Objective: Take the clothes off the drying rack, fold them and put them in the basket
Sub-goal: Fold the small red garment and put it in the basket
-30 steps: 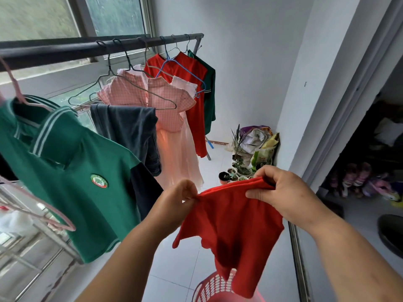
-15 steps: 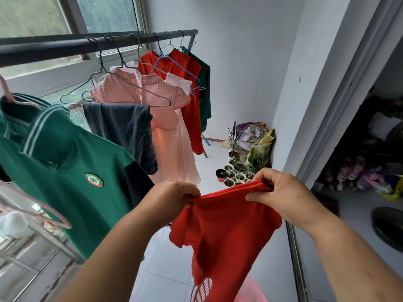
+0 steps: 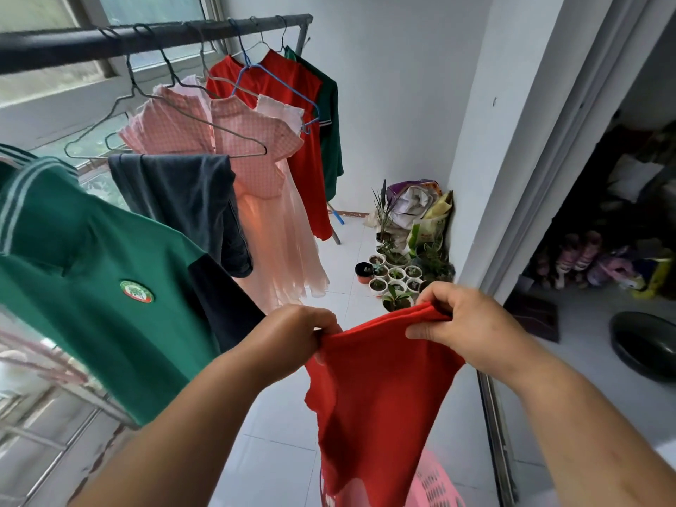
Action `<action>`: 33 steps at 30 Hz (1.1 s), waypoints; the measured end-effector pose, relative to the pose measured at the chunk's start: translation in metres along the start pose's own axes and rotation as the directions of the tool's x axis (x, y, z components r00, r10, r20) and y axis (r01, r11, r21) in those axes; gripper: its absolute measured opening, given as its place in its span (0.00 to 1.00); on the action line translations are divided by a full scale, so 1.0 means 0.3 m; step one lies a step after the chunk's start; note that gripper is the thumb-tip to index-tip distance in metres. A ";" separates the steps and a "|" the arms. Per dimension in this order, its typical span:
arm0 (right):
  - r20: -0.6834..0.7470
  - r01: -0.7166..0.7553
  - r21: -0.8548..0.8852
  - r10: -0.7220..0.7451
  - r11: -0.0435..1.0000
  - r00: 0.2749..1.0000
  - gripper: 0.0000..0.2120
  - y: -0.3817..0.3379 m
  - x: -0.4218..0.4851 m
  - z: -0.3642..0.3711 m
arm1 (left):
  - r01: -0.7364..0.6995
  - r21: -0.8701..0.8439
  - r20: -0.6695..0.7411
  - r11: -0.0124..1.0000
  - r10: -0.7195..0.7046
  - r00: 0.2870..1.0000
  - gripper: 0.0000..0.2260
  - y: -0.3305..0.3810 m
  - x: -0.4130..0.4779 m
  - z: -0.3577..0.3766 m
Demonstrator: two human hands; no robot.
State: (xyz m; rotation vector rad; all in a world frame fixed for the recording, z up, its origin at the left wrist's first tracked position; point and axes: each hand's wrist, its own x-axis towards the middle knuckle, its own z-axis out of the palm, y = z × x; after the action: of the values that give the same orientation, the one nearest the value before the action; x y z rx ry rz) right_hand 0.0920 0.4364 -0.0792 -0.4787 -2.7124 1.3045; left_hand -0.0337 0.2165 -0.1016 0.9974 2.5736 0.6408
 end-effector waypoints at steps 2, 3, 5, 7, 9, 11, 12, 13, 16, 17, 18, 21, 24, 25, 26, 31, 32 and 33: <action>-0.006 -0.027 0.027 0.027 0.999 1.000 0.12 0.023 -0.005 -0.003 | -0.089 0.009 0.015 0.996 0.089 0.996 0.17 -0.005 0.012 0.020; -0.010 -0.039 0.035 0.039 0.999 0.999 0.12 0.034 -0.008 -0.004 | -0.122 0.014 0.041 0.992 0.121 0.992 0.17 -0.007 0.015 0.028; -0.015 -0.062 0.044 0.063 0.997 0.998 0.12 0.057 -0.016 -0.004 | -0.154 -0.009 0.103 0.988 0.154 0.983 0.18 0.002 0.014 0.034; -0.010 -0.086 0.059 0.087 0.994 0.996 0.12 0.080 -0.024 0.001 | -0.168 -0.077 0.179 0.983 0.180 0.967 0.18 0.016 0.005 0.037; -0.005 -0.100 0.075 0.100 0.992 0.995 0.12 0.102 -0.034 0.014 | -0.158 -0.154 0.267 0.975 0.195 0.944 0.15 0.020 -0.009 0.046; -0.005 -0.125 0.084 0.126 0.989 0.992 0.11 0.132 -0.045 0.029 | -0.174 -0.155 0.321 0.972 0.216 0.922 0.08 0.007 -0.013 0.081; 0.001 -0.144 0.089 0.145 0.986 0.989 0.11 0.146 -0.052 0.037 | -0.195 -0.132 0.319 0.972 0.228 0.920 0.05 -0.003 -0.012 0.108; 0.011 -0.163 0.089 0.163 0.983 0.987 0.10 0.164 -0.057 0.048 | -0.219 -0.104 0.306 0.970 0.241 0.921 0.07 -0.014 -0.011 0.136; 0.052 -0.195 0.076 0.192 0.978 0.980 0.11 0.219 -0.068 0.090 | -0.244 -0.080 0.239 0.966 0.256 0.937 0.13 -0.048 0.006 0.228; 0.069 -0.202 0.083 0.196 0.976 0.978 0.12 0.233 -0.076 0.104 | -0.233 -0.078 0.225 0.969 0.244 0.943 0.14 -0.053 0.005 0.251; 0.085 -0.215 0.092 0.207 0.972 0.975 0.12 0.248 -0.084 0.117 | -0.219 -0.088 0.215 0.972 0.233 0.948 0.14 -0.061 0.004 0.274; 0.136 -0.259 0.107 0.244 0.960 0.960 0.12 0.305 -0.105 0.146 | -0.187 -0.146 0.206 0.971 0.215 0.955 0.12 -0.068 0.003 0.349; 0.175 -0.290 0.096 0.271 0.952 0.947 0.12 0.354 -0.130 0.174 | -0.159 -0.187 0.226 0.969 0.200 0.953 0.10 -0.083 -0.009 0.423; 0.193 -0.307 0.096 0.284 0.947 0.939 0.12 0.379 -0.140 0.186 | -0.146 -0.205 0.254 0.968 0.197 0.947 0.10 -0.089 -0.011 0.457; 0.205 -0.316 0.103 0.291 0.943 0.935 0.12 0.389 -0.149 0.192 | -0.137 -0.225 0.275 0.965 0.197 0.941 0.08 -0.098 -0.019 0.475; 0.267 -0.385 0.082 0.352 0.919 0.897 0.15 0.463 -0.199 0.229 | -0.070 -0.306 0.400 0.950 0.195 0.896 0.11 -0.109 -0.057 0.550; 0.283 -0.398 0.081 0.362 0.914 0.888 0.15 0.480 -0.209 0.239 | -0.069 -0.311 0.415 0.948 0.201 0.887 0.12 -0.106 -0.064 0.564; 0.294 -0.404 0.077 0.366 0.912 0.883 0.15 0.493 -0.217 0.247 | -0.062 -0.323 0.430 0.944 0.205 0.879 0.13 -0.104 -0.070 0.576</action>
State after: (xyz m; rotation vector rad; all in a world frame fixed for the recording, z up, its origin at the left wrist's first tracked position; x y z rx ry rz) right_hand 0.1727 0.4469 -0.2372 -0.9292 -2.8116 1.7621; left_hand 0.0384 0.2323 -0.2622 1.0778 1.9398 0.7069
